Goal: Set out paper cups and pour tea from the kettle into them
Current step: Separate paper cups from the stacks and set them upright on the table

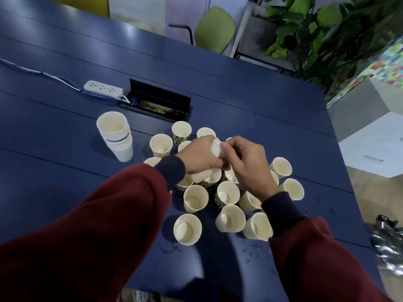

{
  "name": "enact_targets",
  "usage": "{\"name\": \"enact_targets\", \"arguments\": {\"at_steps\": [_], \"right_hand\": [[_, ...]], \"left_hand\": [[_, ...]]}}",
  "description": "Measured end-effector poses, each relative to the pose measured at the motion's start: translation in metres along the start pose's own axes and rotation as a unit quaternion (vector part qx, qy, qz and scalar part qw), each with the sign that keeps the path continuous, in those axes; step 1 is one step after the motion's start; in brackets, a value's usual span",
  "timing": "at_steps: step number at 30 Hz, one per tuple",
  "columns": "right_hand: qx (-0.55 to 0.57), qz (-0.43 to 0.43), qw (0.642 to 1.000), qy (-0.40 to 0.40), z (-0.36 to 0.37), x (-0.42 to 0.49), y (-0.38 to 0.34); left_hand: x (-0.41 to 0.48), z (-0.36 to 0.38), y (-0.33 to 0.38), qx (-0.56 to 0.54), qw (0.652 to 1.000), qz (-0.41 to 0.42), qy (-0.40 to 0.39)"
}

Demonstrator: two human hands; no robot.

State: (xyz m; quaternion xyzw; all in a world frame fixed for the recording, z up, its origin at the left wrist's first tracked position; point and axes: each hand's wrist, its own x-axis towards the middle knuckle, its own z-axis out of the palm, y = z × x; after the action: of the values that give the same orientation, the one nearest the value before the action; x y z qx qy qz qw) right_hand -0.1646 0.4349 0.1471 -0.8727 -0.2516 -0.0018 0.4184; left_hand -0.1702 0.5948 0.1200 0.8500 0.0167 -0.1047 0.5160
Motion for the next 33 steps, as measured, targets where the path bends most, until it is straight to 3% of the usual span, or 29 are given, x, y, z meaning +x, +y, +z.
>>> {"name": "enact_targets", "arguments": {"at_steps": [3,6,11,16,20,26,29,33], "right_hand": [[0.012,0.018,1.000,-0.006,-0.013,0.024,0.021],[0.022,0.034,0.998,0.050,-0.036,0.054,0.047],[0.070,0.060,0.983,0.162,-0.083,0.094,0.080],[0.010,0.123,0.978,0.166,-0.103,0.116,0.136],[-0.053,0.175,0.975,0.124,-0.093,0.121,0.176],[-0.118,0.222,0.968,0.000,-0.065,0.128,0.208],[-0.143,0.220,0.963,-0.067,-0.052,0.128,0.209],[-0.145,0.233,0.957,-0.098,-0.042,0.125,0.207]], "left_hand": [[0.026,0.003,0.009,-0.018,0.999,-0.025,-0.032],[0.053,0.006,0.009,-0.022,0.998,-0.039,-0.047],[0.104,0.001,0.010,0.007,0.999,-0.040,-0.009],[0.167,-0.002,0.024,-0.057,0.992,-0.052,0.103],[0.212,-0.003,0.025,-0.020,0.989,-0.058,0.137],[0.262,0.008,0.004,0.092,0.981,-0.054,0.161],[0.273,0.024,-0.007,0.159,0.974,-0.067,0.149],[0.272,0.041,-0.024,0.184,0.972,-0.100,0.103]]}}
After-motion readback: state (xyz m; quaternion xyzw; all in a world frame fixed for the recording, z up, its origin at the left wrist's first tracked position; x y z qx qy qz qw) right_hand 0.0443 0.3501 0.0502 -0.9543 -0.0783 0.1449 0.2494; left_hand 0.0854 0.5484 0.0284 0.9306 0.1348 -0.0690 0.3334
